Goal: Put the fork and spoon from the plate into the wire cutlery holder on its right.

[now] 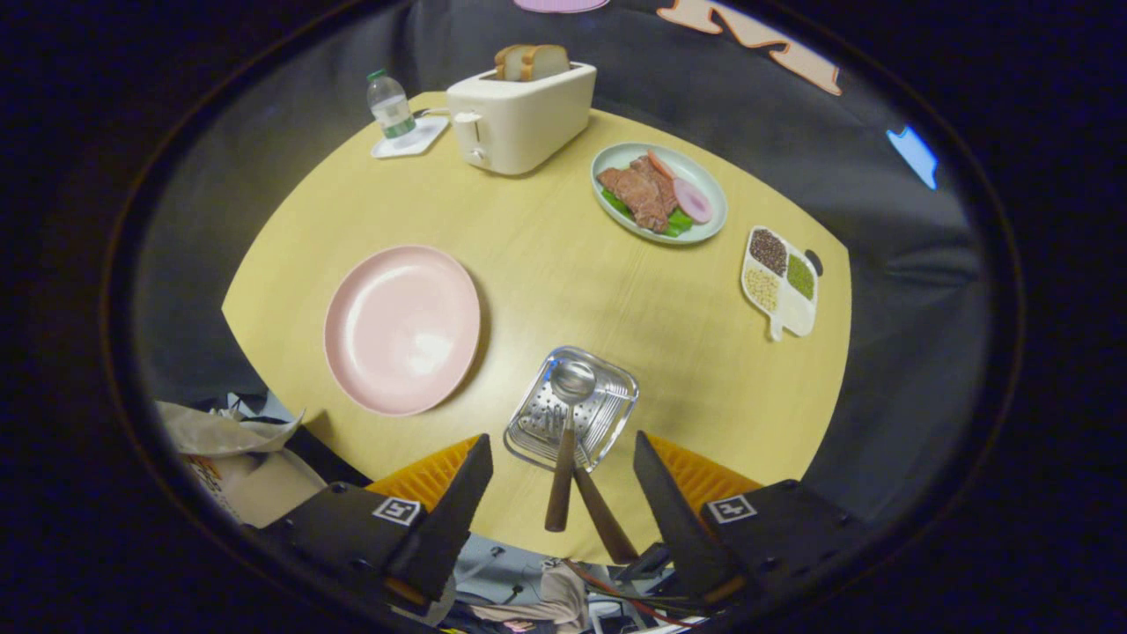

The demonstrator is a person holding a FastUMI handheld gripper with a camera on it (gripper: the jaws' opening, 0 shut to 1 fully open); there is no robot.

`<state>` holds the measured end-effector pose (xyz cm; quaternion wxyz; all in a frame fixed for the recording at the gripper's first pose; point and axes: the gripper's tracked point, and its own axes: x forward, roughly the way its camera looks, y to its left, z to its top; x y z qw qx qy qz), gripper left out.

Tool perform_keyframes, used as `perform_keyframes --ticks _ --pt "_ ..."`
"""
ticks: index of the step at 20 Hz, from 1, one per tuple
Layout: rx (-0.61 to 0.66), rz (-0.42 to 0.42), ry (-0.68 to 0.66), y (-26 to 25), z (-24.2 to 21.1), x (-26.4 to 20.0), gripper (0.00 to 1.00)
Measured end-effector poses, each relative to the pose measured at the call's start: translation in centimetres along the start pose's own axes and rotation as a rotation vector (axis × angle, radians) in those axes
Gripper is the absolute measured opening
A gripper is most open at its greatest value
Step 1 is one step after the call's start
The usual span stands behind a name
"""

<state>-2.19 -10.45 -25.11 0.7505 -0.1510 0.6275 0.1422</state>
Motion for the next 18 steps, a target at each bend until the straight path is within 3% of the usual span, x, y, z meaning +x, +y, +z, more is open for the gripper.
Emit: perform_keyframes --ticks 4,9,18 --pt "0.076 0.009 -0.159 1.8 1.8 -2.2 0.99" --pt "0.155 0.010 -0.395 4.5 3.7 -5.2 0.99" --pt "0.294 -0.072 -0.869 7.6 6.6 -11.5 0.99"
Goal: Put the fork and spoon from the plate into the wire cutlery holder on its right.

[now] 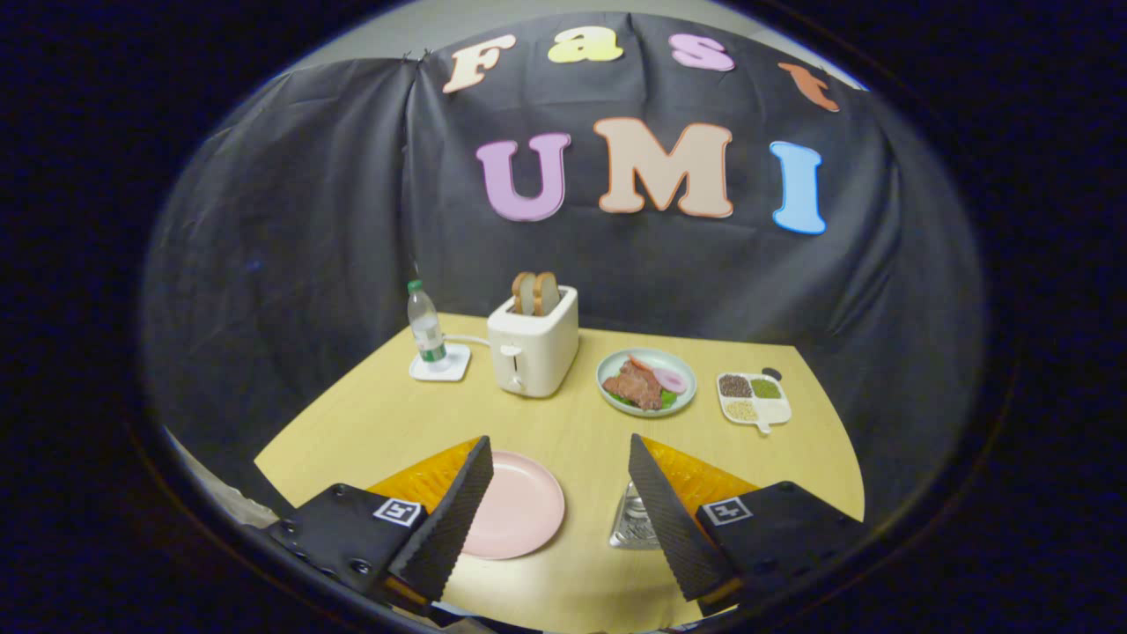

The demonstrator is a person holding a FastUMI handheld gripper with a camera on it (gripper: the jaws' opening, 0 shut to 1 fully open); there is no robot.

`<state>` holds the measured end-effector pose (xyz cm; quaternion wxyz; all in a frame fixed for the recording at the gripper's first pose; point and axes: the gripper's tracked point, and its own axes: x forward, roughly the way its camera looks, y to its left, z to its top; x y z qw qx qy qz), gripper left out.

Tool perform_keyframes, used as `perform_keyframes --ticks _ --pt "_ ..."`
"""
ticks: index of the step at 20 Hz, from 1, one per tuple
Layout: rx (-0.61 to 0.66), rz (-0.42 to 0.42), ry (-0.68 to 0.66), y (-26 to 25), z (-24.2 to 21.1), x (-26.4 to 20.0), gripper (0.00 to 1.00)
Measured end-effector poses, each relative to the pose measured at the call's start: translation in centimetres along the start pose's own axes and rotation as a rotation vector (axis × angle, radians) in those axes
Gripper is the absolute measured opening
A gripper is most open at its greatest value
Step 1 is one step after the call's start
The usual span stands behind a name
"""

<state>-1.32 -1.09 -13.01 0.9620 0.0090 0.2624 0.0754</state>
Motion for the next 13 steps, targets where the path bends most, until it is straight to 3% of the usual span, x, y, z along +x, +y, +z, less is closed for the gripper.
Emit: perform_keyframes --ticks 7,10,13 --pt "-0.032 -0.124 -0.385 1.3 6.6 -4.7 0.99" --pt "-0.043 -0.214 -0.428 0.5 7.5 -5.8 0.99" --pt "0.068 -0.213 -0.441 0.8 7.6 -5.8 0.99"
